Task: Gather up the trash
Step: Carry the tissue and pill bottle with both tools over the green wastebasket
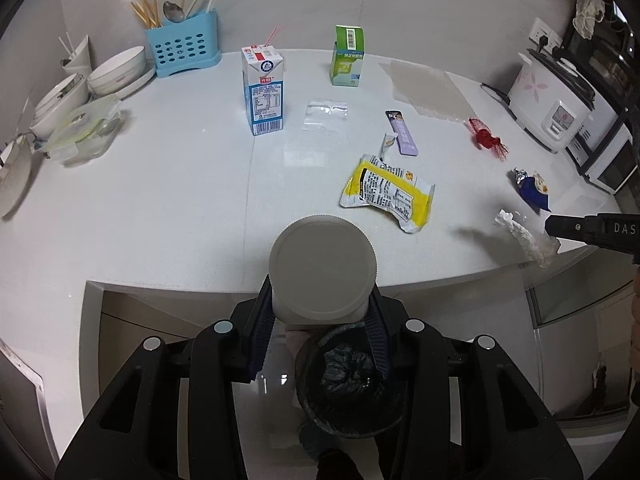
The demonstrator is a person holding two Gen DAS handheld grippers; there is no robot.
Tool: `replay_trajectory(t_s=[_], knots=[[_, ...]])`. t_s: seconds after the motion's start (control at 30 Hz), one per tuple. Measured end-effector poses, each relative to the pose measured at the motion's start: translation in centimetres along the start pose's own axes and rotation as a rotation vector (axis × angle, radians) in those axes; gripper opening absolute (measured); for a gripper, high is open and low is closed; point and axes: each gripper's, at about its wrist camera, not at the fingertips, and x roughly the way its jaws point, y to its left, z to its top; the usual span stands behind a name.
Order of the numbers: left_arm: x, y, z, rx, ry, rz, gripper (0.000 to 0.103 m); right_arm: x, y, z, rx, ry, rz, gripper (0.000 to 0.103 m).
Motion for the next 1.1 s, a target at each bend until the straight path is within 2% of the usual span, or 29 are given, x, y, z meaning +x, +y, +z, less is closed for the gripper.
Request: replay_trajectory(t_s=[0.23, 0.53, 0.63, 0.83, 1.1], knots=[[-0.5, 0.3, -2.7, 0.019, 0.003, -0.017, 0.041, 0.2, 1.6, -4.2, -0.005, -0.001, -0.011, 0.001], [1.3, 0.4, -6.8, 0.021, 0.046, -0.036, 0.041, 1.6, 2.3, -8.6, -0.038, -0.022, -0.018, 0.001], [1.8, 0.2, -7.9, 0.025, 0.055, -0.041, 0.041, 2.4, 2.4, -9.7, -0.056, -0.032, -0.035, 0.001], [3.2, 0.5, -10.2, 0.037, 0.077, -0.050, 0.041, 4.1, 2.9, -11.9, -0.100, -0.085, -0.010, 0.001], [4.9, 1.2, -12.1, 0.014, 0.111, -0.058, 0.041, 7.2, 3.0, -13.9, -0.130, -0.070, 0.000, 0.001]])
